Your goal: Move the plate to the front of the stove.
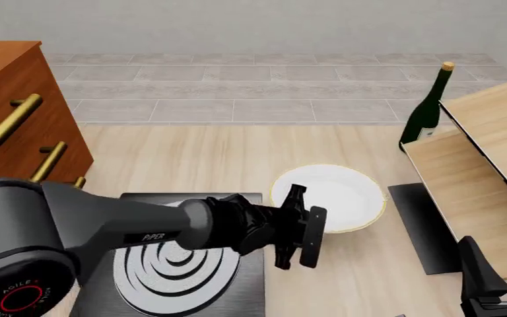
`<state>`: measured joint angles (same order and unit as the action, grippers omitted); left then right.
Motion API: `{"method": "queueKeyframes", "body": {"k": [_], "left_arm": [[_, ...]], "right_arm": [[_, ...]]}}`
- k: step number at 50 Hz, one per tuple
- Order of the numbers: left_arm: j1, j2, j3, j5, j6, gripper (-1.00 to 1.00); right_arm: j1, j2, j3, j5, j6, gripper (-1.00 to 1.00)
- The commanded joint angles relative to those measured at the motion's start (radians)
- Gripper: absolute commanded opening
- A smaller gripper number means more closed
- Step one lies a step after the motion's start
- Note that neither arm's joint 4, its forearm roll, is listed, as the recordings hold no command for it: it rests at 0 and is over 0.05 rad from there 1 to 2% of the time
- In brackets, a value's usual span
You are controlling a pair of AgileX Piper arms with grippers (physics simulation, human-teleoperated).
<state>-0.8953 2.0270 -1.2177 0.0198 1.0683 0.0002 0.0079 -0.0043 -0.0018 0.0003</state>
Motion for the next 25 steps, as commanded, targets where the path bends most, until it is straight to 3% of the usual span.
{"method": "queueKeyframes", "body": {"k": [1, 25], "left_arm": [[0.023, -0.03, 0.022, -0.041, 0.028, -1.0], [0.001, -0.126, 0.034, -0.086, 0.051, -1.0]], "right_arm": [[0.0, 0.0, 0.0, 0.0, 0.0, 1.0], [0.0, 0.0, 0.0, 0.0, 0.0, 1.0]]}}
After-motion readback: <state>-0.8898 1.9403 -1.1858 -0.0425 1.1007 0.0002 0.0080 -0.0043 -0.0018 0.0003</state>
